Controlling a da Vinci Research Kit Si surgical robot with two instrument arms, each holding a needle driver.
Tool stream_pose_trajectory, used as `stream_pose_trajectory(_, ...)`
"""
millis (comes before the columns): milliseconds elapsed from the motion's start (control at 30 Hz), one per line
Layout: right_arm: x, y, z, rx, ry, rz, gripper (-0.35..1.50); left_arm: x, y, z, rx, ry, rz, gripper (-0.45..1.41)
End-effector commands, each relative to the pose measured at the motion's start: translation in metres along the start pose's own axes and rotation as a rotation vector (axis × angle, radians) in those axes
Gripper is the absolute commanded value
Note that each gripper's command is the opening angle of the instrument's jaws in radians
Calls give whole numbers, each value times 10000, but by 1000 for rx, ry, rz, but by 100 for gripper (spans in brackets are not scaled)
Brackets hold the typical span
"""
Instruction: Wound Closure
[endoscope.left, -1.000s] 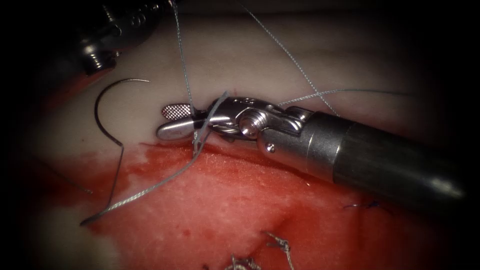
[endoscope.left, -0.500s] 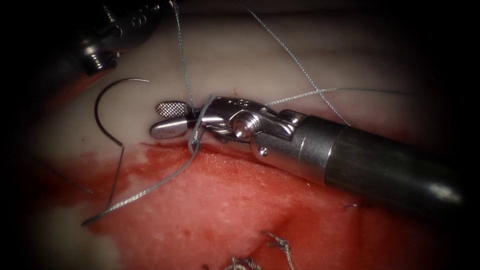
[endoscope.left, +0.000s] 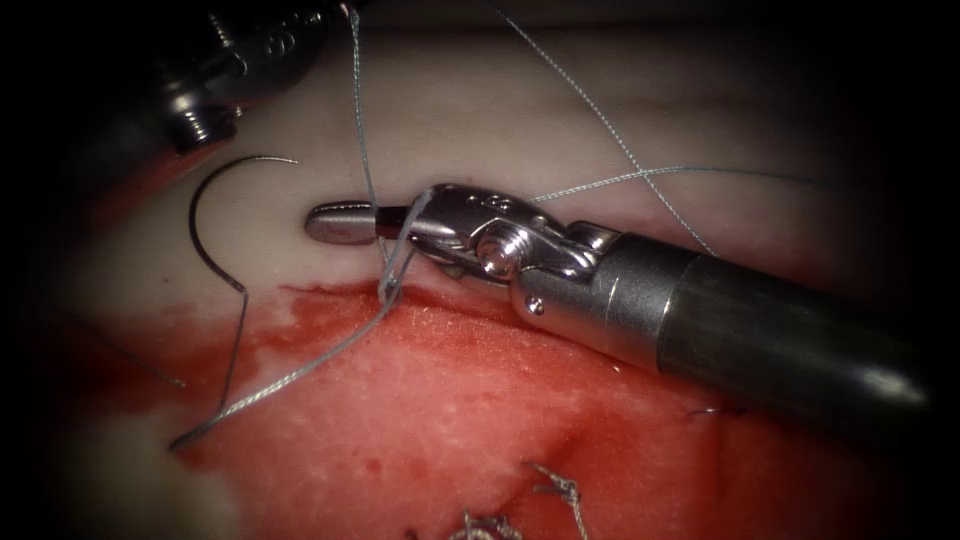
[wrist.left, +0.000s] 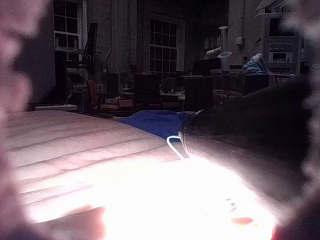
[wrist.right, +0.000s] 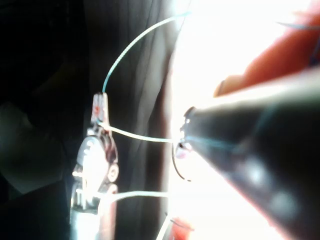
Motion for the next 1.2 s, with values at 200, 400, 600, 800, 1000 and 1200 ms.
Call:
stream_pose_trajectory(200,-19,-2,4,-8,-6,-3,-35,11,-17,2,2,9,-3,-45)
stream_pose_trajectory(400,-14,10,13,59,-38,22,148,10,-16,3,4,9,-2,-45)
stream_pose_trajectory(600,-8,8,17,59,-31,20,148,11,-16,3,4,8,-3,-45)
stream_pose_trajectory(800,-6,9,14,59,-31,18,68,12,-15,3,5,8,-3,-45)
stream_pose_trajectory(1000,-6,1,8,19,0,79,-35,12,-15,3,5,8,-3,-45)
stream_pose_trajectory(1200,-8,2,7,14,-5,86,-35,12,-15,3,6,8,-3,-45)
